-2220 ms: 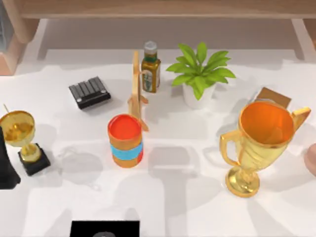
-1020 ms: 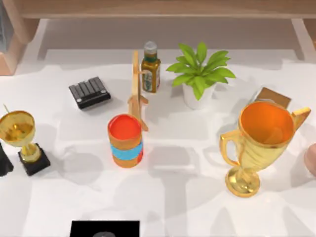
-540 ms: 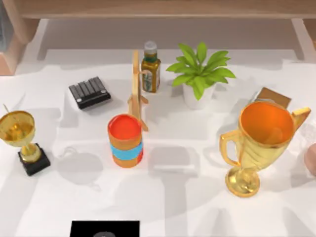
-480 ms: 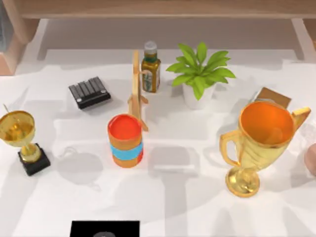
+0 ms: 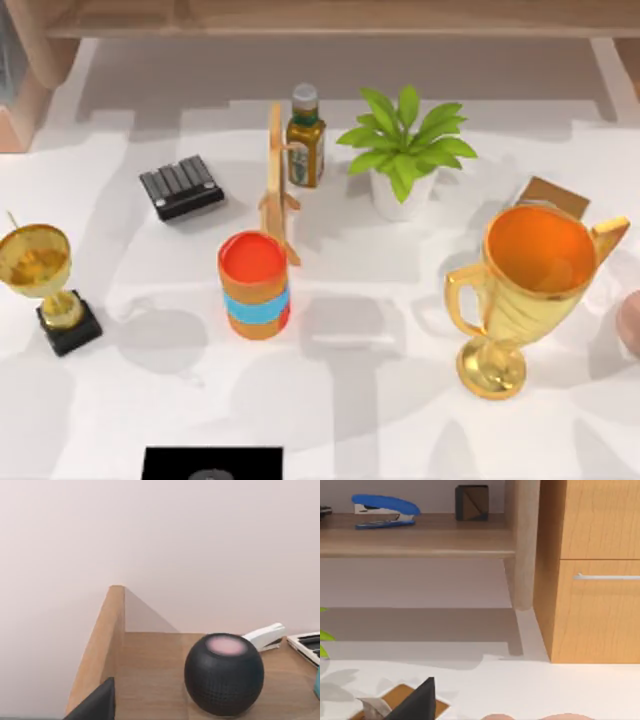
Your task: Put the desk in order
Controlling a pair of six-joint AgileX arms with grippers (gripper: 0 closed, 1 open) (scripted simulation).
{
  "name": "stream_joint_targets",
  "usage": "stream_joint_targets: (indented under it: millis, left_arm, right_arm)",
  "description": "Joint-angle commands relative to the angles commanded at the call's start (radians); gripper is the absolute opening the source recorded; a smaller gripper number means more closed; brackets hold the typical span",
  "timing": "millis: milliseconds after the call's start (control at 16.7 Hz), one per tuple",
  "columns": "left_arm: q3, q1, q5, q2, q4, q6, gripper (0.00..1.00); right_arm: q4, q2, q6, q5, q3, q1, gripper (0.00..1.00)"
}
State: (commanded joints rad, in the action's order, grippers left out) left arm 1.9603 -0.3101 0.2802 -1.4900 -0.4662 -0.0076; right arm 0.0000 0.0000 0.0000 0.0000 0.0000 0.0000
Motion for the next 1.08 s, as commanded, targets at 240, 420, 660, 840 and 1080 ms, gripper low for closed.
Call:
stream_joint_targets:
  millis: [240, 420, 660, 840, 1080]
  left_arm:
    - [0.509, -0.081, 0.074, -0.382, -0.121, 0.001, 1.0]
    - [0.859, -0.137, 0.126, -0.647, -0.205, 0.002, 1.0]
    - [1.255, -0.201, 0.185, -0.947, -0.301, 0.004, 1.0]
    - [1.478, -0.236, 0.219, -1.114, -0.354, 0.006, 1.0]
    - [1.645, -0.263, 0.245, -1.238, -0.395, 0.008, 1.0]
  right_arm:
    - [0.0, 0.0, 0.0, 0.0, 0.0, 0.0, 1.0]
    - [0.0, 0.0, 0.0, 0.0, 0.0, 0.0, 1.0]
    - [0.0, 0.0, 0.0, 0.0, 0.0, 0.0, 1.0]
    - [0.0, 0.0, 0.0, 0.0, 0.0, 0.0, 1.0]
    - [0.0, 0.0, 0.0, 0.0, 0.0, 0.0, 1.0]
